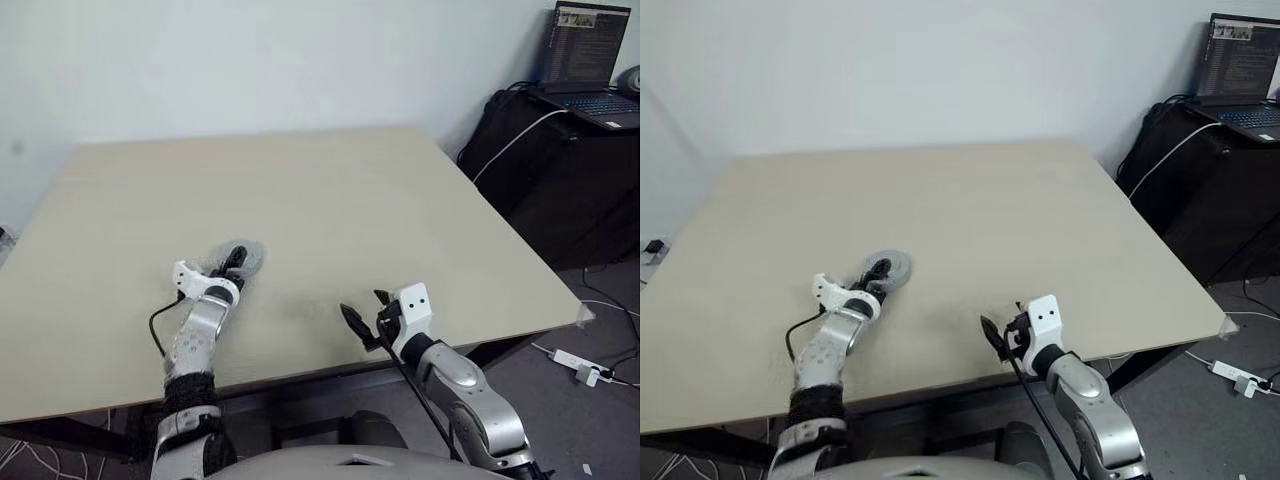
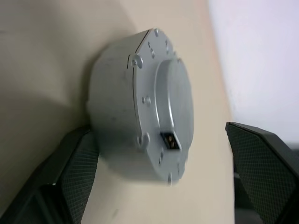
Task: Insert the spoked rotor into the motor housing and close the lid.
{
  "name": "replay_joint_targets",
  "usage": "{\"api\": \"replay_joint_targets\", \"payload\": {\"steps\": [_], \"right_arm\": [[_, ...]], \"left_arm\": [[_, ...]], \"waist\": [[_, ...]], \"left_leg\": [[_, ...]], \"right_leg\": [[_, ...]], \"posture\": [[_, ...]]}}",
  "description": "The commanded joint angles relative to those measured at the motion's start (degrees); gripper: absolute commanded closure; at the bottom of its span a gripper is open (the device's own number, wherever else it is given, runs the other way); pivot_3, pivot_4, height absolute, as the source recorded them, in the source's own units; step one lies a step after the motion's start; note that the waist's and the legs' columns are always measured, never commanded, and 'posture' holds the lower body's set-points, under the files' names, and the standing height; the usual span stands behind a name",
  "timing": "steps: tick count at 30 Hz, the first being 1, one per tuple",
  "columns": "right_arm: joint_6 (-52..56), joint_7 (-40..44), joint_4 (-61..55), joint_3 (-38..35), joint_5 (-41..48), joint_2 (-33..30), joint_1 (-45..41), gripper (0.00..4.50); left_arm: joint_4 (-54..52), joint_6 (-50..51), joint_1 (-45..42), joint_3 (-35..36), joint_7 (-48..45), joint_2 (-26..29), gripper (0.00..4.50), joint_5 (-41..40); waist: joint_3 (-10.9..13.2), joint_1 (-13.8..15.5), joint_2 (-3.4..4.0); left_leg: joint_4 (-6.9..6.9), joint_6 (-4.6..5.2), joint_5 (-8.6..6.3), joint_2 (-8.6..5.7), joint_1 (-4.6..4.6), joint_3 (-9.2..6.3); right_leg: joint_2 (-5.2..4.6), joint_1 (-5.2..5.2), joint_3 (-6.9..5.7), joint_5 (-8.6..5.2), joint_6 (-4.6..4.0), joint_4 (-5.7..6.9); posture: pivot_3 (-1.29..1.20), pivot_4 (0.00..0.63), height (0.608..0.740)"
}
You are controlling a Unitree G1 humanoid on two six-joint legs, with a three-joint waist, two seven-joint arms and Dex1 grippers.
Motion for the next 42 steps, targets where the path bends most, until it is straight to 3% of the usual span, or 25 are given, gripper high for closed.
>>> {"api": "replay_joint_targets", "payload": {"steps": [1,4,6,10,14,19,25,42], "right_arm": [[0.70,0.58,-1.14,-1.81,1.65,1.03,-0.92,0.00],[0.84,0.53,-1.03,-3.16,3.03,2.47,-0.87,0.00],[-0.91,-0.73,-0.58,-4.77,3.34,4.29,-1.02,0.00],[-8.81,-2.18,0.59,-6.35,0.02,6.77,-0.70,0.00],[-16.80,-7.90,4.87,-5.64,-9.64,6.93,-0.06,0.00],[-25.18,-10.08,9.67,-5.56,-14.66,7.08,1.83,0.00],[-29.74,-12.15,11.35,-6.26,-16.17,8.62,5.57,0.00],[-32.93,-13.64,12.92,-7.92,-16.60,10.98,6.33,0.00]], "left_arm": [[-6.03,9.32,7.44,-2.41,0.61,1.22,0.03,-1.92],[-13.24,11.70,12.45,-8.10,-5.54,5.67,0.03,1.25],[-17.96,5.42,15.65,-13.49,-12.58,8.23,0.03,8.04],[-20.37,-10.34,20.20,-20.73,-18.17,9.66,0.03,22.94],[-15.89,-29.26,23.54,-26.40,-16.34,8.91,0.03,40.16],[-9.29,-43.94,24.00,-27.26,-11.50,6.86,0.03,51.51],[-2.14,-54.88,22.47,-28.00,-8.73,6.16,0.03,58.71],[1.76,-61.61,18.35,-29.40,-8.85,6.19,0.03,62.64]], "waist": [[-0.16,0.04,0.20],[-0.26,0.30,0.37],[-0.25,0.35,0.43],[-0.15,0.88,0.54],[-0.12,1.08,0.61],[-0.14,1.14,0.63],[-0.12,1.12,0.61],[-0.12,1.08,0.62]], "left_leg": [[-0.01,-0.02,-0.03,0.01,0.03,0.00],[-0.04,-0.08,-0.12,0.00,0.14,-0.03],[-0.07,-0.32,-0.25,-0.01,0.15,-0.04],[-0.07,-0.34,-0.25,-0.03,0.13,0.01],[-0.23,-0.35,-0.26,-0.05,0.07,0.10],[-0.37,-0.34,-0.24,-0.05,-0.19,0.23],[-0.42,-0.30,-0.24,-0.06,-0.19,0.28],[-0.41,-0.01,-0.09,-0.03,-0.14,0.29]], "right_leg": [[0.01,0.00,0.01,-0.02,-0.03,0.00],[-0.01,-0.10,-0.02,-0.09,-0.06,-0.01],[-0.01,-0.13,-0.03,-0.12,-0.06,-0.01],[-0.09,-0.19,-0.02,-0.12,-0.06,-0.01],[-0.22,-0.36,-0.01,-0.12,-0.05,-0.01],[-0.20,-0.77,0.09,-0.14,-0.11,0.03],[-0.19,-0.78,0.08,-0.20,-0.11,0.01],[-0.28,-0.75,0.00,-0.19,-0.09,0.05]], "posture": [[0.00,0.000,0.740],[0.00,0.000,0.740],[0.00,0.000,0.740],[0.00,0.000,0.740],[0.00,0.000,0.740],[0.00,0.000,0.740],[0.00,0.000,0.740],[0.00,0.000,0.740]]}}
